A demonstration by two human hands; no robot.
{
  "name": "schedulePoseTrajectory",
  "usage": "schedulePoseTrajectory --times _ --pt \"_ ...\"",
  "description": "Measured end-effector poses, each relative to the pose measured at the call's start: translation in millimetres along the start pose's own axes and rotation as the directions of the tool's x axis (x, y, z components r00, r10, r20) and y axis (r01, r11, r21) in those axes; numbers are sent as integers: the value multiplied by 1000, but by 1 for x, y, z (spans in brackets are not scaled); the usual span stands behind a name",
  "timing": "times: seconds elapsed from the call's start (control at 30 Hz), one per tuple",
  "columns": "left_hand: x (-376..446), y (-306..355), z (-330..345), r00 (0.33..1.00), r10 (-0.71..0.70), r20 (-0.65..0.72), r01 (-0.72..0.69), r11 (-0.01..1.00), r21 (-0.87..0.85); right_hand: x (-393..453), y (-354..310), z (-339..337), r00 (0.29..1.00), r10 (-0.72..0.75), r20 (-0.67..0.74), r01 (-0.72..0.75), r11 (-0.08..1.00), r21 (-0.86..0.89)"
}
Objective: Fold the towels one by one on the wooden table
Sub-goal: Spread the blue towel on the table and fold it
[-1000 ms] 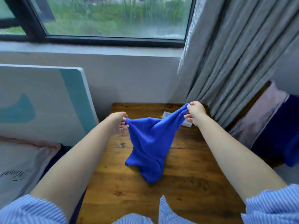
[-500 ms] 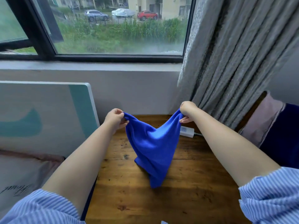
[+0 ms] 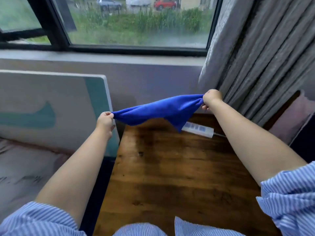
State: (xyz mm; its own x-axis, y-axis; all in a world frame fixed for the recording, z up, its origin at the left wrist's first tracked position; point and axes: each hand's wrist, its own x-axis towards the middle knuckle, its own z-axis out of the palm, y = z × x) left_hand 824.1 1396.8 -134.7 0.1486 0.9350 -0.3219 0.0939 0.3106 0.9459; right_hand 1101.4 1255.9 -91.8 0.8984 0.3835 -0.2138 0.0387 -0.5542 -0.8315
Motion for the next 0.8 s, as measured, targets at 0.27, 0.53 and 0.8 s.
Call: schedulePoseTrajectory --times 0.27,0.53,0.8 --pt "-17 -123 -31 914 -390 112 204 680 705 -42 159 48 946 243 214 -72 803 -591" --pt "-43 -179 -43 857 -497 137 -13 244 970 -97 238 72 952 149 268 20 842 -538" --pt "-50 -226 -72 786 -606 123 -30 161 986 -136 301 60 969 211 127 -109 830 -547"
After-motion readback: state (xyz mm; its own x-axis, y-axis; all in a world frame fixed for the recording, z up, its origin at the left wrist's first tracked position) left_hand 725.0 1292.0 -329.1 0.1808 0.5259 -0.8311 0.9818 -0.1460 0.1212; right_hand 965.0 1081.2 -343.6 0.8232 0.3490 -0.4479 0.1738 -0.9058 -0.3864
